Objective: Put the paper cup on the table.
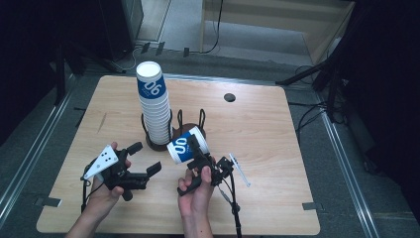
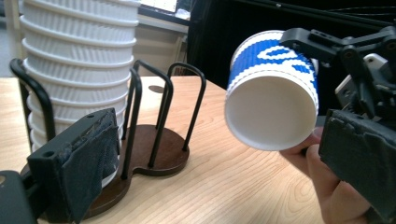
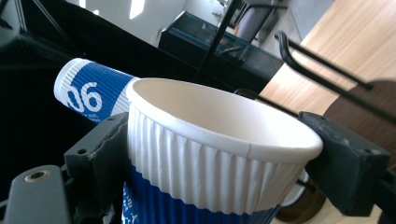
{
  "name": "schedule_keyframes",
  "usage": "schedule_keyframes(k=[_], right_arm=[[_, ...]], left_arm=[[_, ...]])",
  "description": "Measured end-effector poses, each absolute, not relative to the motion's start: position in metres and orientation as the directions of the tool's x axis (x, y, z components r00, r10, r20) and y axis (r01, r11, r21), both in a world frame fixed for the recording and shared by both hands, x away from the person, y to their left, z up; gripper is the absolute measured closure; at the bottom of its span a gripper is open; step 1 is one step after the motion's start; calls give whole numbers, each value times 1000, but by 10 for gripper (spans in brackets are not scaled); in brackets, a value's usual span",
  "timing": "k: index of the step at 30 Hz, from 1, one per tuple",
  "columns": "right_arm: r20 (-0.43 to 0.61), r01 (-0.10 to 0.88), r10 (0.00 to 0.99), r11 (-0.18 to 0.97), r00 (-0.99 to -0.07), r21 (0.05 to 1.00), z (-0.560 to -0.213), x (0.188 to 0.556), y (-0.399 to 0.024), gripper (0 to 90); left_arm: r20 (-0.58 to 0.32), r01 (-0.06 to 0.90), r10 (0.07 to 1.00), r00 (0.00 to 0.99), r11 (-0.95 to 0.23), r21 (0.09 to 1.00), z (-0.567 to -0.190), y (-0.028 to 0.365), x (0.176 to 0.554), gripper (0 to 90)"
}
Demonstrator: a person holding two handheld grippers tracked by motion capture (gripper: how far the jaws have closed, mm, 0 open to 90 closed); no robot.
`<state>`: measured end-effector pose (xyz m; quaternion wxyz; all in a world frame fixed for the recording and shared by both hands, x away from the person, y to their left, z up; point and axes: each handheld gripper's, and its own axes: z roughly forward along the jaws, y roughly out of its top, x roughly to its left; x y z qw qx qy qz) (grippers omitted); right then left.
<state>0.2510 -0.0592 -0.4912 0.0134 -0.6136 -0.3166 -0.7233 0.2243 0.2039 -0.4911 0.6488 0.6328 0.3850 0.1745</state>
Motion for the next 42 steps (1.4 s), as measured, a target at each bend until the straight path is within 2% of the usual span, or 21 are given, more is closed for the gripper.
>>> schedule_keyframes(k=[12,21,26,35,42], right_arm=[[718,289,625,-657,-308,696,-474,244,-62,133],[458,162,828,-429,-324,889,-465,237,-56,134],[342,101,880,-328,-330,939,-462,233,-54,134],[154,46,956,-147,-251,988,-462,237,-61,133],[40,-13,975,-44,-219,999,-462,241,-73,134]], left_arm=[[-249,259,780,574,116,959,-498,225,228,0],[-258,271,819,512,131,954,-507,247,232,0],[-259,278,838,479,135,951,-513,256,234,0],[-249,265,871,423,144,953,-520,272,235,0],[-228,269,899,374,130,954,-529,279,236,0]])
